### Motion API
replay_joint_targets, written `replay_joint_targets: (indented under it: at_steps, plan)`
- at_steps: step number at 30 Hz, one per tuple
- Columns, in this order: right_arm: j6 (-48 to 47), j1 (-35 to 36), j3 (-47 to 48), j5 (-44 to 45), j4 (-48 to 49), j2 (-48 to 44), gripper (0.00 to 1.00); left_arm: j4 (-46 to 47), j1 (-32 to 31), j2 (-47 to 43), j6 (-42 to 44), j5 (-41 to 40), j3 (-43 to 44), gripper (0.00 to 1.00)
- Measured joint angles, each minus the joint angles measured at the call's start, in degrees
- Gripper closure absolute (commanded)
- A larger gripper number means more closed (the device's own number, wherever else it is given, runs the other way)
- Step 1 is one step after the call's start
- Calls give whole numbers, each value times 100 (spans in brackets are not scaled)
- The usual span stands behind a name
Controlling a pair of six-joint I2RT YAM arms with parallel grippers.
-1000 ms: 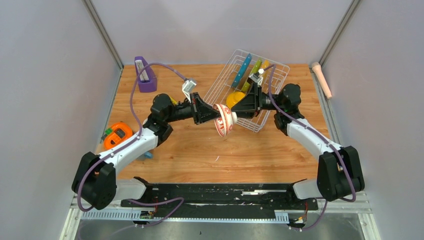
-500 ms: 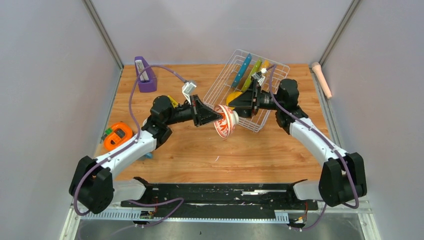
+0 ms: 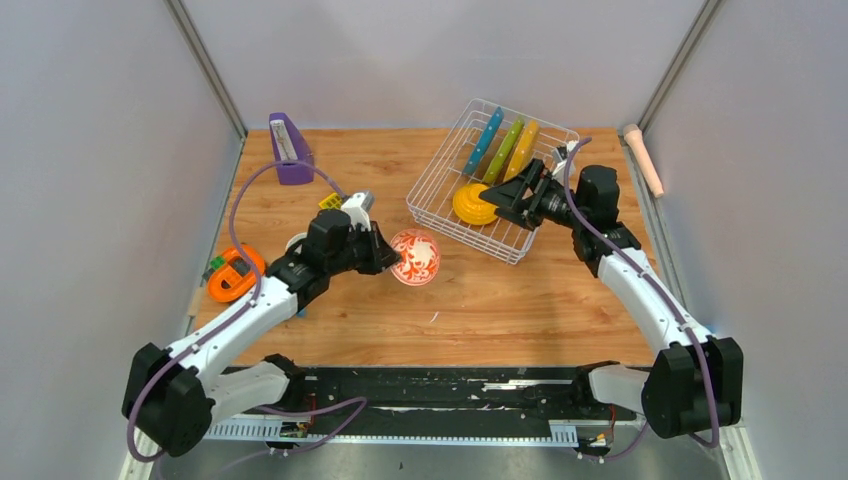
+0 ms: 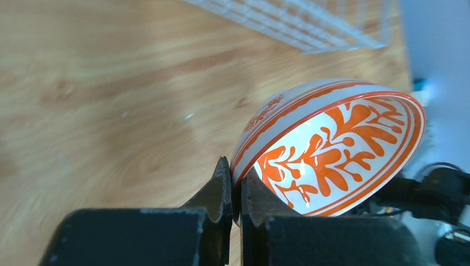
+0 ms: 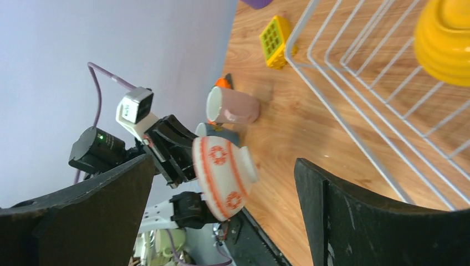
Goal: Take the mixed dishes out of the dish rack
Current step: Place the bowl at the center of the board.
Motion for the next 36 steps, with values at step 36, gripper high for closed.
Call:
replay_joint_targets:
  at_steps: [36]
  plan:
    - [-1545, 2, -129, 2044, -1165, -267, 0, -4339, 389, 417, -1639, -2302, -240, 95]
